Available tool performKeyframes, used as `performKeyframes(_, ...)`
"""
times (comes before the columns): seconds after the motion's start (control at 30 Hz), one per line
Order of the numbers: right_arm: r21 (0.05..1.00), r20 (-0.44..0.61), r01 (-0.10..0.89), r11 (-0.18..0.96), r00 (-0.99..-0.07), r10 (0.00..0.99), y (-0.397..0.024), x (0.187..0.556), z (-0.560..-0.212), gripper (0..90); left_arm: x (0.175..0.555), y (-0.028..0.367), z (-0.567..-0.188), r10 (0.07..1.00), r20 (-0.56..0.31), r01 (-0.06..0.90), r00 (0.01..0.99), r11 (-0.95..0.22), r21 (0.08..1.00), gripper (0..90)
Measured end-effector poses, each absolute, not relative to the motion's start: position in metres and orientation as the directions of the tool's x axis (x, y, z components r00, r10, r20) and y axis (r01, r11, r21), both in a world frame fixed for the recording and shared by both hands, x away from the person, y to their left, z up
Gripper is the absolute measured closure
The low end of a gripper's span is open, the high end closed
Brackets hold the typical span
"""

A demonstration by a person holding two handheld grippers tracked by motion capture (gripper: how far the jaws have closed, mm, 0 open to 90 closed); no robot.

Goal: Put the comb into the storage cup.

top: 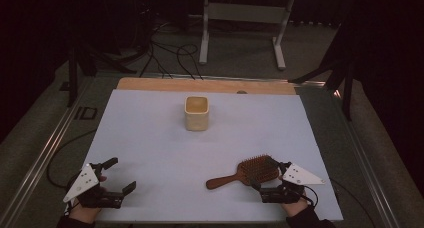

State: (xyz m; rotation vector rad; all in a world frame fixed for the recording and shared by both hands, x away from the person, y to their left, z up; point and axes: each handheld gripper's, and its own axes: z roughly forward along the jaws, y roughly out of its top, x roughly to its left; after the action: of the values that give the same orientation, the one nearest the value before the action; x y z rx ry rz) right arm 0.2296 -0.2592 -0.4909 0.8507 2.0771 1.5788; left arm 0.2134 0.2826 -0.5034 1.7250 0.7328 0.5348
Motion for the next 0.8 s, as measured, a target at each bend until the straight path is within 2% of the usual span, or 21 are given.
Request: performKeyframes(0.8, 0.942, 0.058, 0.265, 0.204, -0.73, 0.681, -0.257, 0.227, -0.478, 8.5, 0.215, 0.28, -0.504, 0.699, -0.028, 0.204, 0.715, -0.17, 0.964, 0.0)
